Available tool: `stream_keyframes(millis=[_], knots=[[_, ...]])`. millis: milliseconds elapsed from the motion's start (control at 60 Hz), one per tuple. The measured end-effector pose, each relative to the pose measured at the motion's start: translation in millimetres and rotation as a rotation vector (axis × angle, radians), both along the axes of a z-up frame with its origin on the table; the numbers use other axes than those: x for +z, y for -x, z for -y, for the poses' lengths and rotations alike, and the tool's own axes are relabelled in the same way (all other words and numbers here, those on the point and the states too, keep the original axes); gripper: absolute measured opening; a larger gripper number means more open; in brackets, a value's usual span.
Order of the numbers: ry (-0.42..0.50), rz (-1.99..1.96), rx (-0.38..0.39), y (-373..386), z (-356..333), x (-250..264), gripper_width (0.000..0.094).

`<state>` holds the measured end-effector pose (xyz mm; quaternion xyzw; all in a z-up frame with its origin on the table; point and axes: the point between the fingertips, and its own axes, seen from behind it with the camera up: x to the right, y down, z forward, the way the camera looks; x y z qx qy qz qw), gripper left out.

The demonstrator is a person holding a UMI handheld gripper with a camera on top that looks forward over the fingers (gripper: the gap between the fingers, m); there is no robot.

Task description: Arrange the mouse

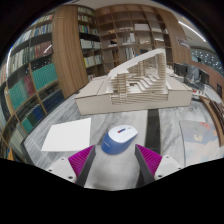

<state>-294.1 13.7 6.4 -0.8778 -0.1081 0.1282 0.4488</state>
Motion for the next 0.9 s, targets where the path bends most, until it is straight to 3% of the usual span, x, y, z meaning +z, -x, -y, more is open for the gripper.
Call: stream_keyframes(millis=[267,317,367,517,617,750,900], knots=[[0.007,0.056,-0.075,21.6,-73.8,-17.9,0.0797],[-0.002,0.087,-0.088,22.5,-84.6,-19.9,0.0741],[-0.006,0.123,-0.099,20.9,-91.6,-23.6,0.0584],[-0.016,0.097,-0.147,21.4,-96.3,-24.4,0.0472],[-0.005,0.107,-0.102,26.1,-92.2,-20.9,0.0409],[-0.151,0.082,-0.031,14.3,-91.4,55.1,0.0408],[-0.268,0.065,-0.122,-88.6,-87.4,141.1,0.0409]])
